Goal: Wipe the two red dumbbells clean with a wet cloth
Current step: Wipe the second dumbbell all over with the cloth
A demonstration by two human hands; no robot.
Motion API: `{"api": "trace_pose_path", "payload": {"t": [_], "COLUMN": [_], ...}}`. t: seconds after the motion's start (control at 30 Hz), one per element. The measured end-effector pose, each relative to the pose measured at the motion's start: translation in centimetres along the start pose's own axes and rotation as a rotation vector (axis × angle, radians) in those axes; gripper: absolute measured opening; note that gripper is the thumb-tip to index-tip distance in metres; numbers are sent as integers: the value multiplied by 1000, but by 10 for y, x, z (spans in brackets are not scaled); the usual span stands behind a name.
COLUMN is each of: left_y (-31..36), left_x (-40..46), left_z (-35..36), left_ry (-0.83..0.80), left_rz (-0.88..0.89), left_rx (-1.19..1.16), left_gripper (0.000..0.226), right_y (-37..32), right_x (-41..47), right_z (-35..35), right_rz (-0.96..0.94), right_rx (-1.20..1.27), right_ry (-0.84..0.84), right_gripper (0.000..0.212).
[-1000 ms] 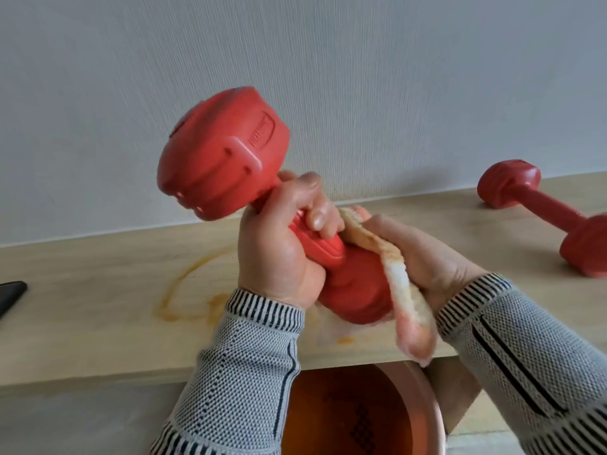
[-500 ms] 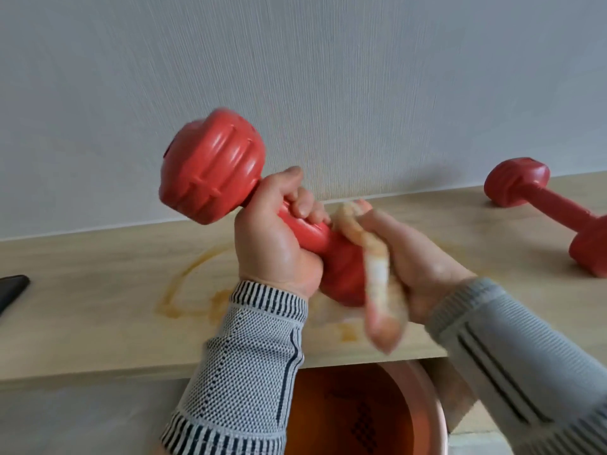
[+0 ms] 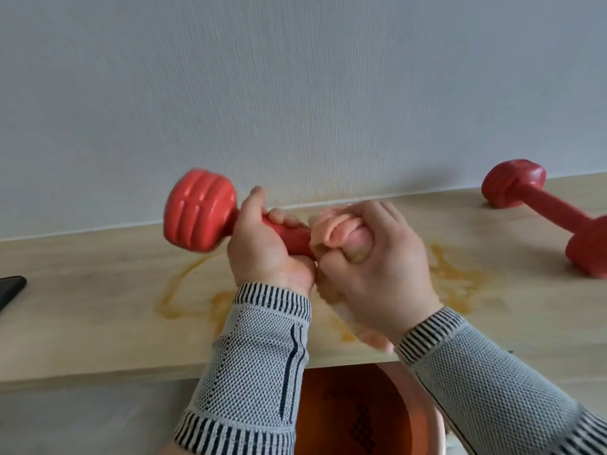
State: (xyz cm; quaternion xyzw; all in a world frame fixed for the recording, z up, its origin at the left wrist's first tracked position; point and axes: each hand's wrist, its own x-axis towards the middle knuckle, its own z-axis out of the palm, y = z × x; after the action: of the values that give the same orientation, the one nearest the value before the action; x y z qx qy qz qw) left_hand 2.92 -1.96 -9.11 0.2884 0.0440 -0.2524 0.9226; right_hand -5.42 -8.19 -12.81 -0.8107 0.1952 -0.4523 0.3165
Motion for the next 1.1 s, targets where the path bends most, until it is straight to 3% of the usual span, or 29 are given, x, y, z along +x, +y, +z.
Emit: {"api": "trace_pose_path", "payload": {"t": [0.1,0.17,0.23,0.27,0.33,0.4,0.47,0.53,0.57,0.63,0.73,0.8,1.0,1.03,1.1], "left_y": [0,4,9,10,10,9,9,9,8,3,-3,-1,10,14,17], "left_x": [-10,-15,-19,-19,-13,-5,1,1,0,-6,-18,-21,-23,-21,-12], "left_z": [6,6,6,7,11,15,13,8,7,7,7,8,14,13,4], "left_ry": [-174,-332,-453,-457,-326,-139,-15,28,19,-85,-370,-545,-787,-803,-594], "left_rz": [142,156,141,151,207,203,65,2,26,132,272,301,224,197,157], "left_rx": [108,136,129,129,188,275,230,168,202,363,580,633,702,680,685], "left_gripper": [36,33,25,24,26,21,20,26,29,36,44,37,11,11,4], "right_y": [-2,0,0,2,2,-3,-10,-12,-11,-12,-16,-17,-11,-9,-2], "right_x": [10,18,30,31,28,26,14,6,3,4,10,14,10,11,15], "right_z": [-7,-21,-26,-24,-24,-22,-27,-25,-22,-16,-24,-30,-27,-28,-32], "right_rz": [420,758,937,911,732,585,220,-92,-148,-105,25,67,69,105,214], "right_rx": [296,861,1145,1150,920,734,381,-12,-143,-320,-292,-199,19,60,190], "right_ry": [-105,-426,-651,-671,-596,-269,-86,-125,-206,-410,-583,-568,-358,-322,-263], "right_gripper": [25,29,31,28,27,23,30,33,33,35,34,25,21,20,23]}}
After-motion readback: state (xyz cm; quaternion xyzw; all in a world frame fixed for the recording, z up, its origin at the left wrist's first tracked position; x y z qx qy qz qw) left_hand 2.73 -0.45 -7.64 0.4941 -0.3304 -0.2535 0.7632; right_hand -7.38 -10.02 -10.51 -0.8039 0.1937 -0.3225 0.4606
